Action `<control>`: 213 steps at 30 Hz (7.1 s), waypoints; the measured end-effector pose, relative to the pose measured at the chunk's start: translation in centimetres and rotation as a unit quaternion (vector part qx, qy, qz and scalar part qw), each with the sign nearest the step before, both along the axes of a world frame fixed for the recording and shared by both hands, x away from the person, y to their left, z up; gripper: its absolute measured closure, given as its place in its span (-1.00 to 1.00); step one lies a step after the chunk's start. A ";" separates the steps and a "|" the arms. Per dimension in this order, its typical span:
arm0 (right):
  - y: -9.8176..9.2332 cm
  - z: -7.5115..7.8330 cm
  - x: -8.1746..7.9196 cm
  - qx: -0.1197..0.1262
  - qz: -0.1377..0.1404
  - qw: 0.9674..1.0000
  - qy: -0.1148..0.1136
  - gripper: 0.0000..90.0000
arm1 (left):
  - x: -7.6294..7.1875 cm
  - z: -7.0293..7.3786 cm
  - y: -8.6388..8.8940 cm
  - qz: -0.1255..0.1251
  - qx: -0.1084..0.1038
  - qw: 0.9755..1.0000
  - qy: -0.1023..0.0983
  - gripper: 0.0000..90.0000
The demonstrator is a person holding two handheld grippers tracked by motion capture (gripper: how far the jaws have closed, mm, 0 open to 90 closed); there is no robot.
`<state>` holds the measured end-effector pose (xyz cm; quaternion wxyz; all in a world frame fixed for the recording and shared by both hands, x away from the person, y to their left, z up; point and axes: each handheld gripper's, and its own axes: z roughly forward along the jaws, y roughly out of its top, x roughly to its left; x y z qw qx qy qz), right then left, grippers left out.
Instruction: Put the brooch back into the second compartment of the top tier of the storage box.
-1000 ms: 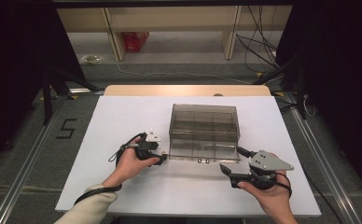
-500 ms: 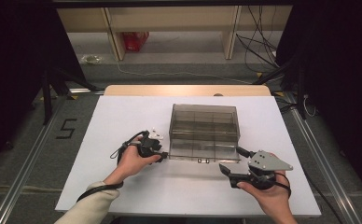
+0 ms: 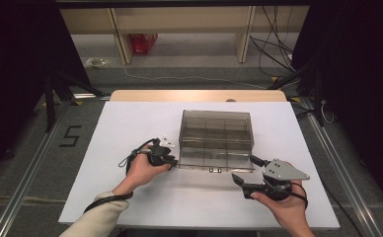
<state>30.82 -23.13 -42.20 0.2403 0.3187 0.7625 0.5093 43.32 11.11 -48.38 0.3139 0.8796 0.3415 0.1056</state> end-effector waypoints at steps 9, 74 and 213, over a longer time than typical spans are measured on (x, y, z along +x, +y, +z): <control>-0.1 0.0 0.0 0.001 0.000 1.000 0.001 -0.56 | -0.1 -0.2 0.2 0.006 -0.012 1.000 -0.002 0.74; -0.3 0.1 0.0 0.009 -0.008 1.000 -0.003 -0.57 | -2.1 2.1 1.9 0.033 -0.070 0.994 -0.082 0.74; -0.5 -0.3 0.2 0.018 -0.016 1.000 0.006 -0.54 | -5.4 8.1 -0.1 0.019 -0.207 0.959 -0.193 0.74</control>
